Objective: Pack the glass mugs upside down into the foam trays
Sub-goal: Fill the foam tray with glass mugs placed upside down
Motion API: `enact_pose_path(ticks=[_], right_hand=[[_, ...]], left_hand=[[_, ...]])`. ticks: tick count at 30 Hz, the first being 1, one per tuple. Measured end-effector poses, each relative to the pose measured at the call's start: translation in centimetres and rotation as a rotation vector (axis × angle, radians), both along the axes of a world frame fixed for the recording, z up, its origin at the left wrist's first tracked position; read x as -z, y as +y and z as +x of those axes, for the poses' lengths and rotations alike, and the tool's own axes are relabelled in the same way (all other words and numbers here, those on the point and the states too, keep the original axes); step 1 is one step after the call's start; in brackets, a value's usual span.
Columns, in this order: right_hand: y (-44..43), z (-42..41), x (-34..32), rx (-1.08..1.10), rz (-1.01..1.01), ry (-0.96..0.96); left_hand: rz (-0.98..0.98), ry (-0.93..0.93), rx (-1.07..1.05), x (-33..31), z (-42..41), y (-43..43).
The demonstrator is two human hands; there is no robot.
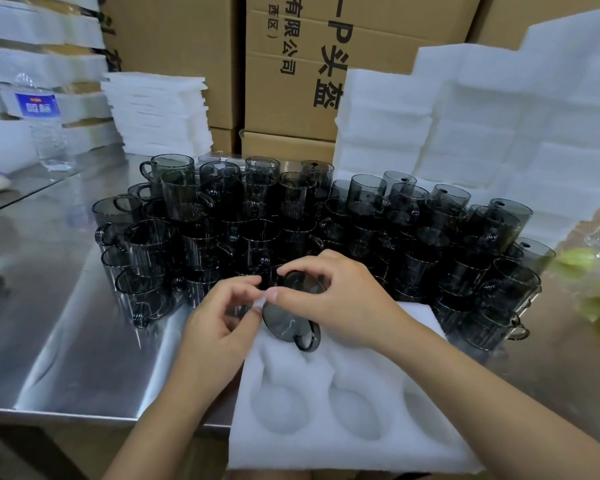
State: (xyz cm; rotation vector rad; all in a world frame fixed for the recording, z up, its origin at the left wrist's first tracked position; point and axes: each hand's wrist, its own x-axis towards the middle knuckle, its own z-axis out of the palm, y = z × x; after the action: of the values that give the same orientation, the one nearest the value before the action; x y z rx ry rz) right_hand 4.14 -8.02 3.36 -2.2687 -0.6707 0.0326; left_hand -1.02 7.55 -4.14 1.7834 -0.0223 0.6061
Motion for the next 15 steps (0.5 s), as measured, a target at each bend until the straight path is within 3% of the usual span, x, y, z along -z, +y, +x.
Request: enact_pose_path(ticks=[3, 15], right_hand=[[0.03, 0.02, 0.1, 0.004, -0.03, 0.003], [0.54, 0.2, 0.41, -0.159, -0.188, -0.058]], left_hand=[[-0.104, 0.026, 0.025, -0.06, 0.04, -0.16], [-0.034, 0.084, 0.055, -0.32, -0.26, -0.1]])
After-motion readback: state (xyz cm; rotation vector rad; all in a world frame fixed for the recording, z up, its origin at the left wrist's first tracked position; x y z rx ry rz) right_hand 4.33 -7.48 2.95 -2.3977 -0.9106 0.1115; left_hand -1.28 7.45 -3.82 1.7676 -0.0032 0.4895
